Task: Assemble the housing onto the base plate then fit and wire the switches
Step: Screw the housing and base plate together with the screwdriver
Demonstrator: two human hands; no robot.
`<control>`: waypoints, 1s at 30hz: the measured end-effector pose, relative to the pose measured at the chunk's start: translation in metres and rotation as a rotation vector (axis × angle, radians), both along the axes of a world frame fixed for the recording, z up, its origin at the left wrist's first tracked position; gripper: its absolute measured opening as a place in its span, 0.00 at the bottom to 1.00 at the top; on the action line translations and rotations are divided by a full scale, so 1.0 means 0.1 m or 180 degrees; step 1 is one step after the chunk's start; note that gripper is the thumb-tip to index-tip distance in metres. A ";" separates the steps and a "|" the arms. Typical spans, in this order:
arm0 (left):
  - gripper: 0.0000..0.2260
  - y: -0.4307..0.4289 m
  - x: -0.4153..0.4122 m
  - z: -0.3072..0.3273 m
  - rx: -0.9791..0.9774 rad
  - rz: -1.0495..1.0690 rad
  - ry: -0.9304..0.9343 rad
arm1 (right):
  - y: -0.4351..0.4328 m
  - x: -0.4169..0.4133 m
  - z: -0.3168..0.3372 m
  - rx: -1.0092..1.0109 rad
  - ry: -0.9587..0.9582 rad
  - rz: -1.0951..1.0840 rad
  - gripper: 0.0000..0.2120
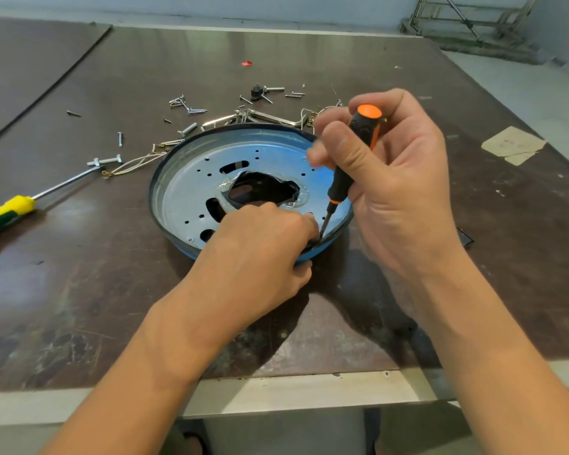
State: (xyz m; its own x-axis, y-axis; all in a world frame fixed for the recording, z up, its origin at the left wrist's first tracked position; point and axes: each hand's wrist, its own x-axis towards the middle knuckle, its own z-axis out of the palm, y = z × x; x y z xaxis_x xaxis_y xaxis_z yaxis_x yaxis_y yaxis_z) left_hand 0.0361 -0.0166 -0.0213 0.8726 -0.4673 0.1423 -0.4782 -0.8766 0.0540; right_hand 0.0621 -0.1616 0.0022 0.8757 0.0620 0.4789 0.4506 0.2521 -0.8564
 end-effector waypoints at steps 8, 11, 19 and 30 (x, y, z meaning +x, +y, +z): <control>0.15 0.00 0.00 0.00 0.0070 0.0004 -0.0024 | 0.03 -0.06 0.03 -0.0061 -0.0011 0.0148 0.04; 0.17 0.00 0.00 -0.01 0.0040 0.0033 -0.0038 | 0.06 -0.06 0.02 -0.0057 -0.0089 0.0001 0.10; 0.14 0.00 0.02 0.00 0.0027 0.0028 0.0017 | -0.01 -0.01 -0.01 0.0072 -0.0014 0.0172 0.04; 0.15 -0.01 0.01 0.03 0.0063 0.0047 0.0041 | -0.09 0.02 0.00 0.0342 0.0215 0.0396 0.05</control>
